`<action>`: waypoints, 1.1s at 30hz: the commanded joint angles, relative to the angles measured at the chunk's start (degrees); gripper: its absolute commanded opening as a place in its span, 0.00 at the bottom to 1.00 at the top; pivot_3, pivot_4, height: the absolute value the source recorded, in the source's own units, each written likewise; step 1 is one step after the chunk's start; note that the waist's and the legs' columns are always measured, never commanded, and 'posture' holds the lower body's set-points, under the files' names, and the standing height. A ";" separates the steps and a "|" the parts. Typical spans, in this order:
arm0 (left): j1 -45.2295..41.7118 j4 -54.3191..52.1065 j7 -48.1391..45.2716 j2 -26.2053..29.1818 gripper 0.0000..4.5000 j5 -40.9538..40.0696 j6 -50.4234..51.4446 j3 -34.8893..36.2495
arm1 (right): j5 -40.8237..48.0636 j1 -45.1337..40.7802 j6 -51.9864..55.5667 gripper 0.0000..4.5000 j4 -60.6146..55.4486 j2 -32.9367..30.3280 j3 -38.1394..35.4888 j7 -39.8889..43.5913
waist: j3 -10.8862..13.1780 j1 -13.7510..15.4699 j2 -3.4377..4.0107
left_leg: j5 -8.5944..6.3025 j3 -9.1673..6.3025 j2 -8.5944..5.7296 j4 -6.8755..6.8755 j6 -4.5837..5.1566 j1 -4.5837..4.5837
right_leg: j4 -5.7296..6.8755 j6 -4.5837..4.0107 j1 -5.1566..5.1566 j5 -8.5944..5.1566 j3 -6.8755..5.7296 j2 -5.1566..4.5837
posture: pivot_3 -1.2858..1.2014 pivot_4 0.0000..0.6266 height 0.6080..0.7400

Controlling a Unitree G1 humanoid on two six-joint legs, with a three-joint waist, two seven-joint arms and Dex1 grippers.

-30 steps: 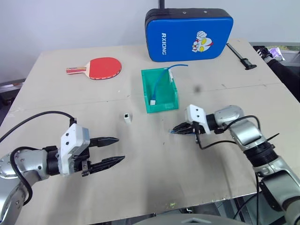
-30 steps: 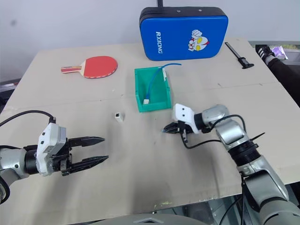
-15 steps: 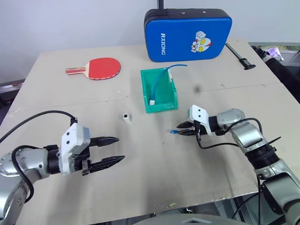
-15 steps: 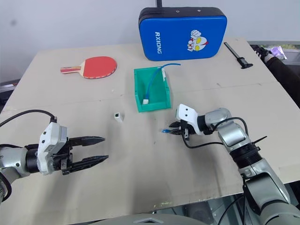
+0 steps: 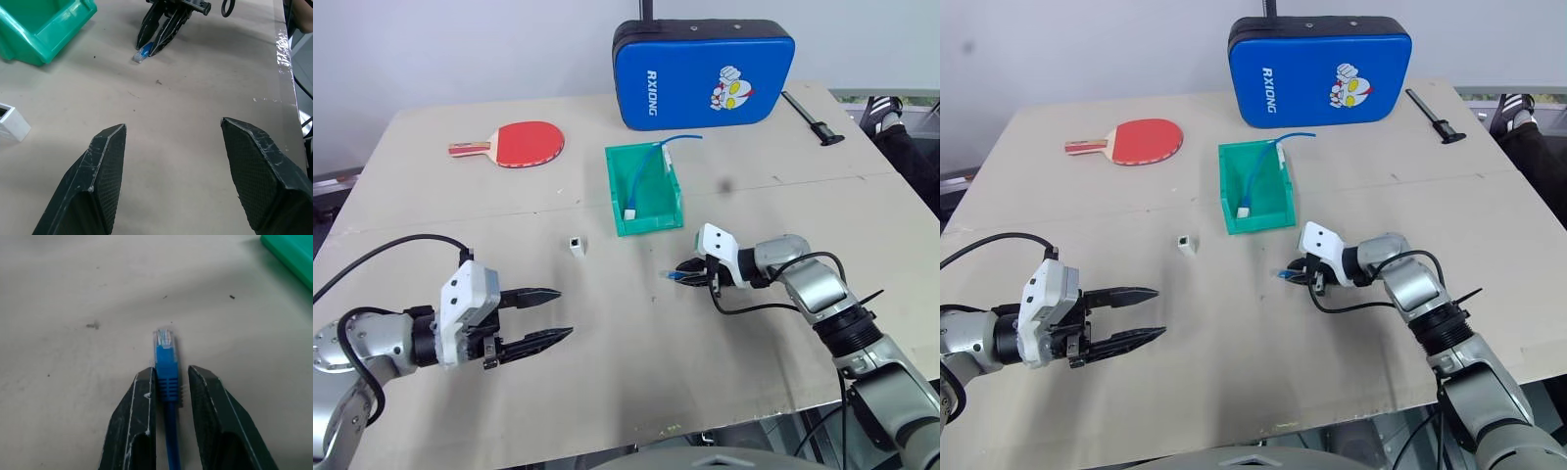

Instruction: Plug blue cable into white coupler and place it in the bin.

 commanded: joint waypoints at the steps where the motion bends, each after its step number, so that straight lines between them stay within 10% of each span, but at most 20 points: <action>1: -0.09 0.04 -0.56 -0.23 0.70 0.17 -1.07 0.81 | -0.54 0.15 2.11 0.19 -0.14 -0.50 0.66 0.10 | 0.00 0.05 0.00 | 0.00 0.00 0.00 0.00 -0.01 0.01 | 0.01 0.00 0.00 0.00 0.00 0.00 | 0.52 0.24 1.00; 6: -0.48 0.34 -0.77 -0.19 0.70 0.42 -1.25 0.48 | -0.26 0.90 2.05 0.02 -1.48 -0.65 1.10 0.64 | -0.02 0.09 -0.03 | 0.00 -0.01 0.00 0.00 0.00 0.04 | 0.03 0.00 0.02 0.00 -0.01 0.00 | 0.52 0.24 1.00; 24: 0.52 1.29 -2.21 -0.89 0.70 1.61 -2.69 0.80 | -4.36 -6.09 -7.71 0.02 3.64 3.74 7.35 4.23 | -0.01 -0.03 -0.02 | 0.02 0.01 0.04 -0.02 -0.03 0.01 | 0.00 0.00 -0.01 0.00 -0.02 0.05 | 0.52 0.24 1.00; 33: -2.24 0.69 -1.99 -1.46 0.70 2.71 -3.79 -5.75 | -0.10 -3.98 -5.60 0.91 -1.36 2.45 0.04 1.61 | 0.02 0.48 0.01 | 0.03 -0.08 0.04 -0.03 -0.05 -0.05 | 0.00 -0.01 -0.01 0.00 -0.03 -0.04 | 0.52 0.24 1.00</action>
